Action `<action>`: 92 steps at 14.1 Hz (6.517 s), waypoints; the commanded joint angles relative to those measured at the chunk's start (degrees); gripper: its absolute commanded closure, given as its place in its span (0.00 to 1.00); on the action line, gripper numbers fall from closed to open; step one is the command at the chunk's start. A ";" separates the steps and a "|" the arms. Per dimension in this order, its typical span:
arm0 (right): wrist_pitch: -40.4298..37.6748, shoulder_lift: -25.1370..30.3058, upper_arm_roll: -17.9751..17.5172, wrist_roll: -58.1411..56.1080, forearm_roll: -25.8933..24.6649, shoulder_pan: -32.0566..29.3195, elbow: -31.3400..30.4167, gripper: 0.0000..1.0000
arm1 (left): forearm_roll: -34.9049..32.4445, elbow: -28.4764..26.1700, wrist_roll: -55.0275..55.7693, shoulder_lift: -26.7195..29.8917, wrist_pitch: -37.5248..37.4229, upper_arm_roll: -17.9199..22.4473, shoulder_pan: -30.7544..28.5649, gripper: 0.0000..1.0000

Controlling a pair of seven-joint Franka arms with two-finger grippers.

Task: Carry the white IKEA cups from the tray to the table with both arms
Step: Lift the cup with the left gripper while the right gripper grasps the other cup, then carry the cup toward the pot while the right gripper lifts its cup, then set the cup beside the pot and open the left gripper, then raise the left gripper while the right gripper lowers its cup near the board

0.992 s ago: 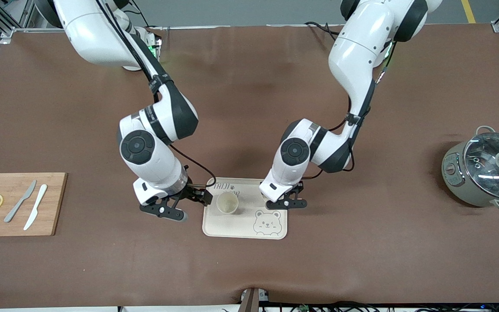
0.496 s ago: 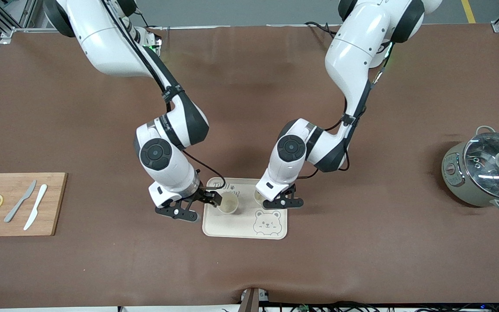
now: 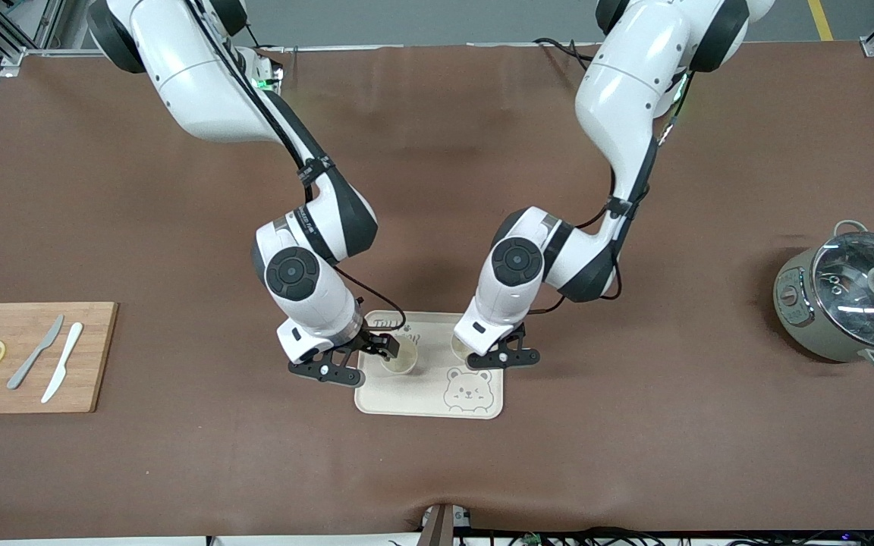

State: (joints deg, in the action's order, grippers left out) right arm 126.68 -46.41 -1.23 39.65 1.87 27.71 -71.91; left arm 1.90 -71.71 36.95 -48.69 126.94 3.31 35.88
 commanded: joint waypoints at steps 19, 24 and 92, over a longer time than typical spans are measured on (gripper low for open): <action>5.68 -5.97 0.62 0.95 -0.73 3.31 0.72 0.00 | -0.14 -55.26 -27.00 50.69 2.78 -0.23 -20.05 1.00; 6.21 -6.59 0.70 0.86 -0.73 3.40 0.71 0.00 | 0.30 -68.19 -35.52 56.59 12.79 -0.23 -26.99 1.00; 2.87 16.18 0.35 -59.61 1.72 -30.09 -25.65 1.00 | 0.84 -44.32 -33.56 48.78 -5.02 -6.72 -38.52 0.00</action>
State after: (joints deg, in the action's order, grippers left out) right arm 128.02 -30.47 -0.03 -19.08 2.26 -1.44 -96.48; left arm 5.34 -120.71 -2.56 2.35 124.76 -1.12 -2.83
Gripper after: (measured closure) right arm 0.965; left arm 0.000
